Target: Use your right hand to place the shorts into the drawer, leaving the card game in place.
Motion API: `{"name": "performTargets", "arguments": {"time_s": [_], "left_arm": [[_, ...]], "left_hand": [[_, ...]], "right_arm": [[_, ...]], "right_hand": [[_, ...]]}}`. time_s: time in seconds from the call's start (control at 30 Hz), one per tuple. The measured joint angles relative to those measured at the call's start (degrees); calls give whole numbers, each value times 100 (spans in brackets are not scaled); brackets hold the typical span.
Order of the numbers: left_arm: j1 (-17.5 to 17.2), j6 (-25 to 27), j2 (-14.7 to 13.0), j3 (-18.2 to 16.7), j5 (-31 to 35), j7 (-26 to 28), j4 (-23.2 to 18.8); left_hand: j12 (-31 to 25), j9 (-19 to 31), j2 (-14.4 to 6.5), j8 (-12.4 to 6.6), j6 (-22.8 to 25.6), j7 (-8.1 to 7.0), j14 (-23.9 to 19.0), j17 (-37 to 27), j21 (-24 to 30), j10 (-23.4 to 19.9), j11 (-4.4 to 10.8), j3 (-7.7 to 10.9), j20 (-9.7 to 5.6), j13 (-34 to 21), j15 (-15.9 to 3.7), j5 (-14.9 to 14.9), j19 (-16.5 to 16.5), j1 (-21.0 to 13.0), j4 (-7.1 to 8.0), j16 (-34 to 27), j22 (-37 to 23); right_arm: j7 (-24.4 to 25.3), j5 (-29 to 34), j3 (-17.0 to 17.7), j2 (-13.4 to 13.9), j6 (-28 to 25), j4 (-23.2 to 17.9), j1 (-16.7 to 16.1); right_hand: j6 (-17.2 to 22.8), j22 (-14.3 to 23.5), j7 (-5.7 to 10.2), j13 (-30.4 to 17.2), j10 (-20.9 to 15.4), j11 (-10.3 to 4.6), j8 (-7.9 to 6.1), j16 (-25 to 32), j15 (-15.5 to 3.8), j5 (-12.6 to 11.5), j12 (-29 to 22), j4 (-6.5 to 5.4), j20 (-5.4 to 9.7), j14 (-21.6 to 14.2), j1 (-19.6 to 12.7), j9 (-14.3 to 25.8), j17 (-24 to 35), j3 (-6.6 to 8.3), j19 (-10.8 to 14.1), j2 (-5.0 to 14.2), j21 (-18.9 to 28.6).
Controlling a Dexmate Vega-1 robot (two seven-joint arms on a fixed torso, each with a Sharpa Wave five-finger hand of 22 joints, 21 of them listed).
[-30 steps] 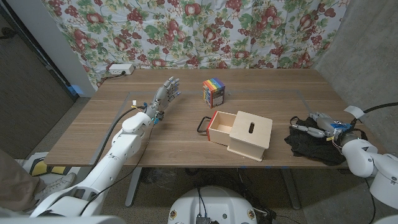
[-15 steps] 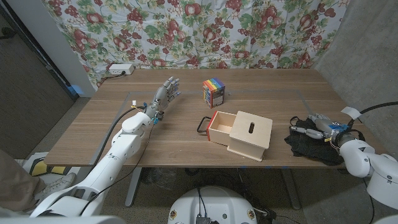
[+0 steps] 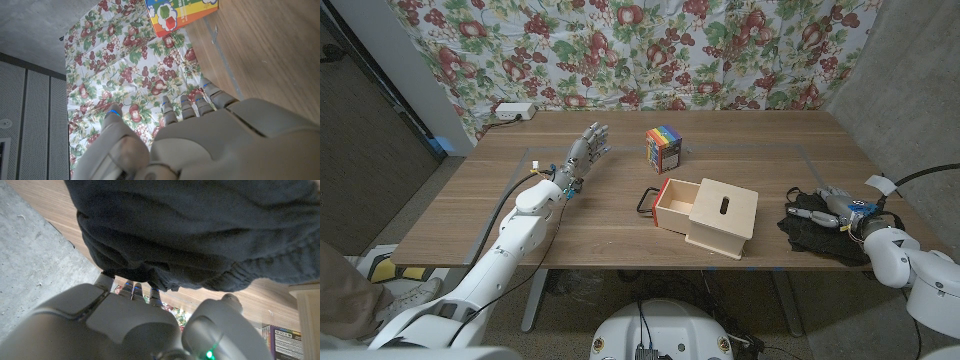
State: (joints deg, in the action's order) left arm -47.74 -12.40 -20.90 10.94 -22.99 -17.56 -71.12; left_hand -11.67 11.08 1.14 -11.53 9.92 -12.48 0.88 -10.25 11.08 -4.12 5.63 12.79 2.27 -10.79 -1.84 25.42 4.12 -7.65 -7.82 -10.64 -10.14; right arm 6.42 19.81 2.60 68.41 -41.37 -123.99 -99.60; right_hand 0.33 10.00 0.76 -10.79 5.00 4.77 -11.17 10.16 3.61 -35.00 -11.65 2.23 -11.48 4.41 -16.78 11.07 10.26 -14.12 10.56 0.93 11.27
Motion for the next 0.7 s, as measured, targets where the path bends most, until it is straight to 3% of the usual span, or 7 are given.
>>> {"name": "performTargets", "arguments": {"time_s": [0.37, 0.7], "left_arm": [[33, -16, 1, 29, 11, -23, 3], [28, -16, -5, 41, 14, -15, -44]], "left_hand": [[0, 0, 0, 0, 0, 0, 0, 0, 0, 0, 0, -24, 0, 0, 0, -23, 0, 0, 24, 0, 0], [0, 0, 0, 0, -1, 0, 0, 0, 0, 0, 0, -24, 0, 0, 0, -23, 0, 0, 24, 0, 0]], "right_arm": [[193, -188, -74, 75, -113, 21, -50], [317, -393, -209, 166, -135, 71, 13]], "right_hand": [[-218, 0, -46, 0, 110, 110, 41, 49, 102, -90, 22, 110, -23, -103, -227, 0, -14, 14, 408, 0, 126], [-301, 28, -67, 0, 149, 148, 40, 49, 133, -129, 22, 159, -51, -134, -317, -1, -13, 31, 587, 31, 169]]}}
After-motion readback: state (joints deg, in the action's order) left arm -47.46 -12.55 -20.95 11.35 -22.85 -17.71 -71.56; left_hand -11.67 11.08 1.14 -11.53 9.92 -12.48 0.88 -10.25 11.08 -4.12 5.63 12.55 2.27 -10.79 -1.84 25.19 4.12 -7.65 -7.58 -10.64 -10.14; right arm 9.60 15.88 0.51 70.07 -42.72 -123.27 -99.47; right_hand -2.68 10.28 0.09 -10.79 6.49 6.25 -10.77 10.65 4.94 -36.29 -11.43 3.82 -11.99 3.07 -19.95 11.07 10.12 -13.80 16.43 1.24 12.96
